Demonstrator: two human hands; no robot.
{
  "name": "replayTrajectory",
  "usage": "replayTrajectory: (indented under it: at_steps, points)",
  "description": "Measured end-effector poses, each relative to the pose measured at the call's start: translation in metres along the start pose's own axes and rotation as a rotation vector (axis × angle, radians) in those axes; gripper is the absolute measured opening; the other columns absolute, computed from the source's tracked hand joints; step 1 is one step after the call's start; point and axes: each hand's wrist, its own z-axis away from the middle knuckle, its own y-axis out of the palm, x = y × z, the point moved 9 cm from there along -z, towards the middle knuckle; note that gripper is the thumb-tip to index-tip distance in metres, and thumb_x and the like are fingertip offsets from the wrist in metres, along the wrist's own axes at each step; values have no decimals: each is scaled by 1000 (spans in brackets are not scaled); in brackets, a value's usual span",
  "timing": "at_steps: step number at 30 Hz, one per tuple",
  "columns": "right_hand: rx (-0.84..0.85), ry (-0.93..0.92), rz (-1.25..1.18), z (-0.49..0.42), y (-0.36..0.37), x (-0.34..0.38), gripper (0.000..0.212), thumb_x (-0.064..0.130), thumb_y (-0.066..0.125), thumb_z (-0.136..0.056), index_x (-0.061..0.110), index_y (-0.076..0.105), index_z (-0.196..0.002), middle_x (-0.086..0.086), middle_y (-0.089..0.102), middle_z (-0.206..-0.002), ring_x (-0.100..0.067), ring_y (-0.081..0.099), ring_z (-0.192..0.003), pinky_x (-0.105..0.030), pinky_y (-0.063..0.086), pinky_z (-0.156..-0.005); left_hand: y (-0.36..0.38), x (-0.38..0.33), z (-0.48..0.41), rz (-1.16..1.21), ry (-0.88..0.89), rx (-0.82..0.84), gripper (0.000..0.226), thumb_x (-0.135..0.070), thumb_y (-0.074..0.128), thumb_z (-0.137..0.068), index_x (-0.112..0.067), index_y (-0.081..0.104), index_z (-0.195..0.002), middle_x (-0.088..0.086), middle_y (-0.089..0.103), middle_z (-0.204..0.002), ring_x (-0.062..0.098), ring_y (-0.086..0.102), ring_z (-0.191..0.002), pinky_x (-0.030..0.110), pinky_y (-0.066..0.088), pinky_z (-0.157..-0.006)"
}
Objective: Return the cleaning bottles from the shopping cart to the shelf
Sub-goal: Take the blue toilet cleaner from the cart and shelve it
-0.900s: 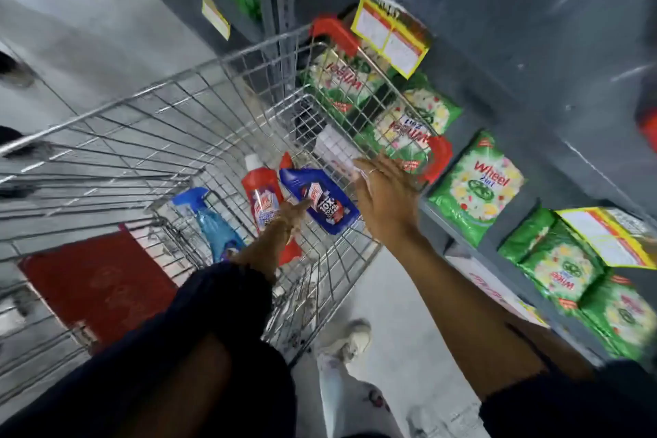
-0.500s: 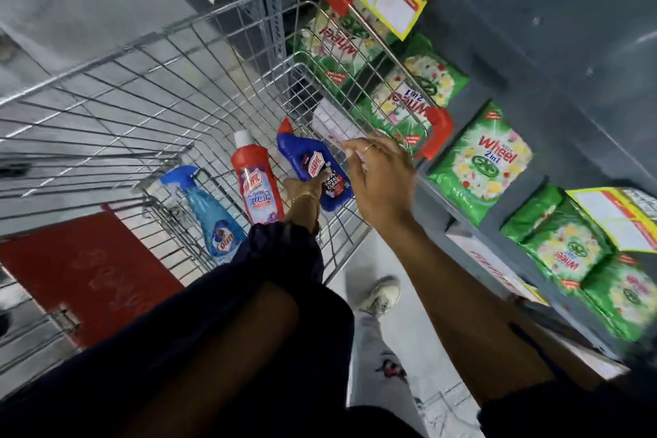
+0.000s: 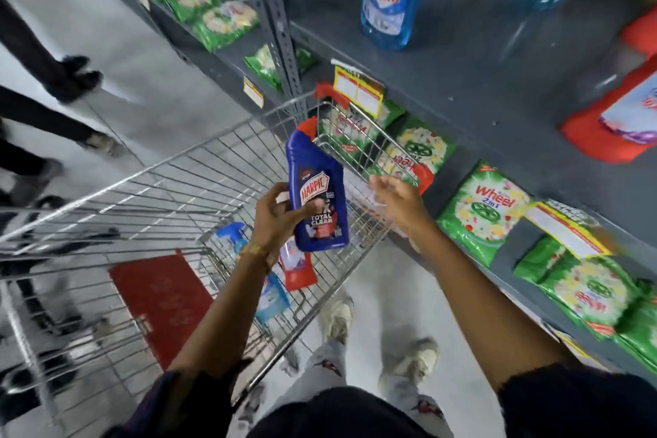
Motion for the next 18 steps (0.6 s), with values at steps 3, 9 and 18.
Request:
replayTrajectory:
  at_steps: [3,9,18]
  points:
    - [177,34,-249,48,4,18,15,37,61,-84,26,60,-95,5,63,-100,-20,60,-100,-37,53,-83,18,-45,47,-8,116,119,42,-1,77,-69,-10,61,-107,0,77,-76,12,72,-65,24,57,-54]
    - [41,-40,-440,153,-66,23,16,16,61,-85,16,65,-100,2,72,-87,-17,67,-79,-31,57,-70,100,-68,129,21,172,402,35,-1,71,-72,-9,63,-105,1,76,-79,15,69,-71,31,58,-62]
    - [-257,-113,-505,256,-179,-24,19,16,50,-92,10,64,-104,7,74,-82,-9,69,-75,-24,55,-60,222,-47,196,-108,133,701,30,-9,59,-88,-12,61,-117,4,74,-97,19,69,-81,30,59,-66]
